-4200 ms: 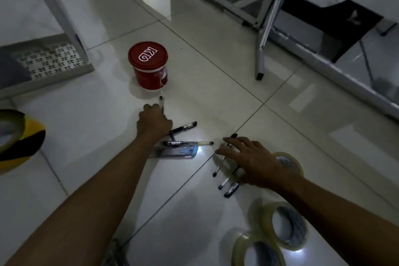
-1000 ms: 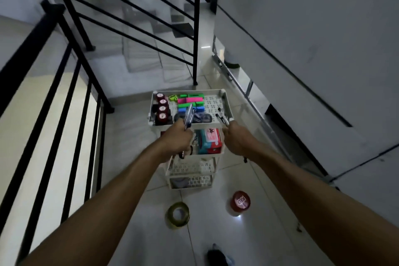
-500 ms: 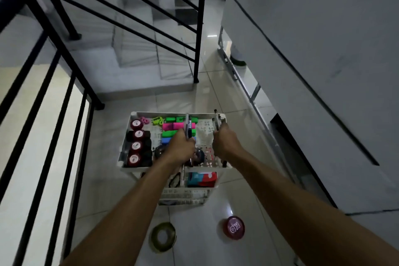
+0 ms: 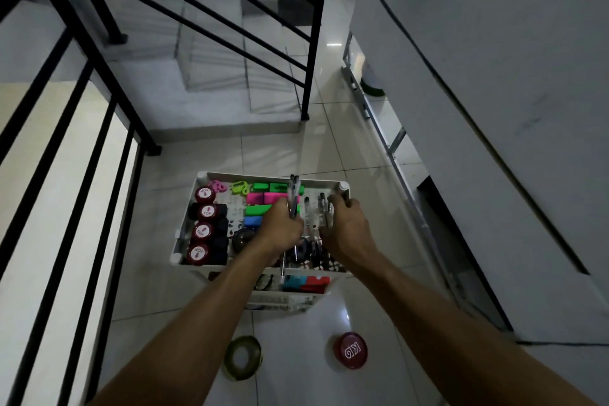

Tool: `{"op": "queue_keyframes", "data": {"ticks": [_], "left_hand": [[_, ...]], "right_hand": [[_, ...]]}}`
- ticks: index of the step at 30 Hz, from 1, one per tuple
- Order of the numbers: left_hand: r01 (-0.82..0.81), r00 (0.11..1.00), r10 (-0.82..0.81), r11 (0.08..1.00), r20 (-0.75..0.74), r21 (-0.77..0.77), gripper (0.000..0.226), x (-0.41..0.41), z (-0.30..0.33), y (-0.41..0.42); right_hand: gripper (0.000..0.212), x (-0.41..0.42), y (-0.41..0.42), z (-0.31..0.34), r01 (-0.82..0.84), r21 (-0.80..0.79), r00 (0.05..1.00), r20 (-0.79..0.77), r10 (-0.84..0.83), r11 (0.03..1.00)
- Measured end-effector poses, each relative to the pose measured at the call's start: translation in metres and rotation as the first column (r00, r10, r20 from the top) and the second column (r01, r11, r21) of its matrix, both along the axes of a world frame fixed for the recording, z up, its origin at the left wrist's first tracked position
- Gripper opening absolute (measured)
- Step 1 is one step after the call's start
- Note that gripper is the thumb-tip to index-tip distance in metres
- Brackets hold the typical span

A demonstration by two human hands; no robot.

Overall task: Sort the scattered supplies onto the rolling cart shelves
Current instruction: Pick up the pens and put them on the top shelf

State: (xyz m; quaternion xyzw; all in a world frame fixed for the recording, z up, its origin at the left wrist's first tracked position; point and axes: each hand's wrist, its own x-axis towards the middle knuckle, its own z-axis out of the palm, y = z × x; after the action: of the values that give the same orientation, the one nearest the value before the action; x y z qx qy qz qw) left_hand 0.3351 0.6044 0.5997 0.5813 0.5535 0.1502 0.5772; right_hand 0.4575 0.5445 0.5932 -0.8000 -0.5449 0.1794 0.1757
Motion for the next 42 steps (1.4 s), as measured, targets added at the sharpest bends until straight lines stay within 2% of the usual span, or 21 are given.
{"op": "queue_keyframes", "data": {"ticks": [4, 8, 11, 14, 17, 20, 22, 24, 26, 28, 30, 32, 35, 38, 40, 42], "left_hand": [[0.021, 0.997, -0.013, 0.994, -0.074, 0.106, 0.027, 0.018, 0.001, -0.007], [0.023, 0.983, 0.018, 0.976, -0.183, 0.216, 0.038, 0.045, -0.003, -0.011], [0.014, 0.978, 0.026, 0.982, -0.207, 0.189, 0.040, 0.062, -0.008, -0.016], [-0.028, 0.969, 0.076, 0.980, -0.236, 0.197, 0.045, 0.074, -0.011, -0.021], [-0.042, 0.974, 0.092, 0.971, -0.206, 0.234, 0.041, 0.079, -0.010, -0.022], [0.038, 0.987, 0.003, 0.966, -0.159, 0.254, 0.028, 0.074, -0.010, -0.025], [0.094, 0.988, -0.054, 0.956, -0.146, 0.279, 0.030, 0.067, -0.008, -0.027], [0.181, 0.963, -0.099, 0.928, -0.251, 0.325, 0.043, 0.057, -0.008, -0.027], [0.341, 0.878, -0.167, 0.877, -0.449, 0.339, 0.070, 0.043, -0.012, -0.026], [0.479, 0.805, -0.286, 0.830, -0.520, 0.285, 0.099, 0.031, -0.013, -0.023], [0.573, 0.751, -0.379, 0.781, -0.541, 0.248, 0.112, 0.024, -0.014, -0.021], [0.598, 0.738, -0.408, 0.765, -0.537, 0.241, 0.115, 0.021, -0.015, -0.021], [0.572, 0.767, -0.424, 0.792, -0.482, 0.214, 0.119, 0.022, -0.014, -0.018], [0.461, 0.873, -0.393, 0.857, -0.288, 0.230, 0.107, 0.024, -0.010, -0.014], [0.398, 0.916, -0.376, 0.897, -0.143, 0.191, 0.094, 0.026, -0.008, -0.012], [0.376, 0.926, -0.368, 0.915, -0.080, 0.142, 0.088, 0.029, -0.007, -0.013]], "right_hand": [[0.068, 0.018, -0.016, -0.001, -0.077, 0.056, 0.989, 0.134, 0.069, 0.995], [0.072, 0.042, -0.036, -0.008, -0.030, 0.054, 0.995, 0.097, 0.025, 0.998], [0.074, 0.059, -0.046, -0.012, 0.055, 0.030, 0.996, 0.070, -0.057, 0.998], [0.072, 0.068, -0.049, -0.013, 0.071, 0.057, 0.996, 0.050, -0.074, 0.996], [0.069, 0.070, -0.046, -0.012, 0.065, 0.082, 0.997, 0.025, -0.068, 0.994], [0.067, 0.067, -0.042, -0.013, 0.061, 0.080, 0.998, -0.001, -0.061, 0.995], [0.063, 0.063, -0.039, -0.013, 0.037, 0.086, 0.999, 0.000, -0.038, 0.996], [0.057, 0.058, -0.033, -0.012, -0.014, 0.106, 1.000, -0.007, 0.015, 0.994], [0.054, 0.057, -0.019, -0.008, -0.075, 0.118, 0.997, -0.027, 0.078, 0.990], [0.057, 0.057, 0.002, -0.005, -0.136, 0.095, 0.990, -0.007, 0.137, 0.986], [0.067, 0.058, 0.022, -0.004, -0.191, 0.058, 0.980, 0.062, 0.188, 0.980], [0.072, 0.060, 0.039, -0.006, -0.226, 0.036, 0.967, 0.125, 0.220, 0.973], [0.073, 0.061, 0.056, -0.013, -0.272, -0.042, 0.949, 0.154, 0.275, 0.961], [0.067, 0.062, 0.053, -0.017, -0.357, -0.112, 0.911, 0.178, 0.372, 0.927], [0.069, 0.061, 0.044, -0.018, -0.401, -0.069, 0.895, 0.185, 0.407, 0.913], [0.067, 0.061, 0.035, -0.016, -0.386, 0.013, 0.907, 0.192, 0.376, 0.923]]}}
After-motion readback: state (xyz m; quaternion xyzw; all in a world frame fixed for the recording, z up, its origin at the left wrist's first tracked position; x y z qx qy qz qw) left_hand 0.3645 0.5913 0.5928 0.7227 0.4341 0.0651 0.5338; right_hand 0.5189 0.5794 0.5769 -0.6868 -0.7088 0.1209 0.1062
